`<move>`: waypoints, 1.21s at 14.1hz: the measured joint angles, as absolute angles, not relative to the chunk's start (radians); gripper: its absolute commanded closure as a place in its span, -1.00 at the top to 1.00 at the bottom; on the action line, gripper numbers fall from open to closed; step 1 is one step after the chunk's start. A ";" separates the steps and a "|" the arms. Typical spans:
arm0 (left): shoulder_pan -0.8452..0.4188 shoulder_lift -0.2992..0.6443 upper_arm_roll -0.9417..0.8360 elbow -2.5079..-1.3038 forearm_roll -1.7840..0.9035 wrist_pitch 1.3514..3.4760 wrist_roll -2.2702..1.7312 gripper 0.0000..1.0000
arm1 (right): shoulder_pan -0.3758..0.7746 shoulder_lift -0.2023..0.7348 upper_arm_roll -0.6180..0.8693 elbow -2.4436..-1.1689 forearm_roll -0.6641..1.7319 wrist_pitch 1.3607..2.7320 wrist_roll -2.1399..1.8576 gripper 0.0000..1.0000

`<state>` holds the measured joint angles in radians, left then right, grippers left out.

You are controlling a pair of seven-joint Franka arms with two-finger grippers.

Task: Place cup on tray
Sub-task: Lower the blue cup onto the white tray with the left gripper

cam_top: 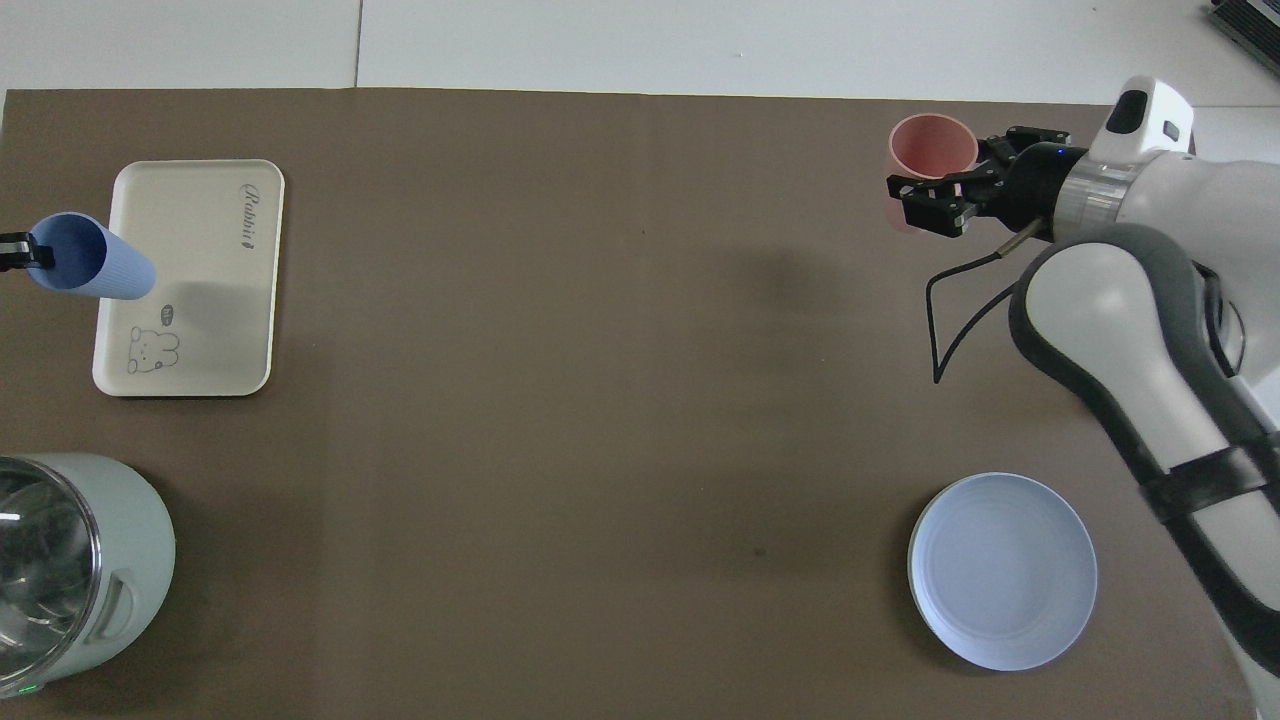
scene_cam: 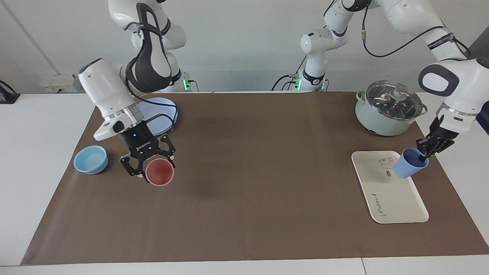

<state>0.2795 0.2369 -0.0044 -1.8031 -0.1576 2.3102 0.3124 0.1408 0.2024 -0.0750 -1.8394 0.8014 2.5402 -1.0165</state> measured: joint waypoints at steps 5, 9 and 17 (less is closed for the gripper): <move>0.285 0.242 -0.004 -1.879 -0.271 2.397 0.318 -1.00 | 0.079 0.248 -0.076 -1.896 1.235 2.540 -1.451 -1.00; 0.286 0.258 -0.004 -1.882 -0.283 2.413 0.338 0.29 | 0.053 0.251 -0.075 -1.942 1.407 2.540 -1.659 -1.00; 0.279 0.261 -0.018 -1.726 -0.275 2.205 0.335 0.69 | -0.037 0.299 -0.075 -2.009 1.588 2.436 -2.023 -1.00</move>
<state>0.2793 0.2611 -0.0183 -1.7259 -0.2752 2.2054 0.3346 -0.0371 0.2988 -0.0746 -2.0091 1.5876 2.4364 -2.0234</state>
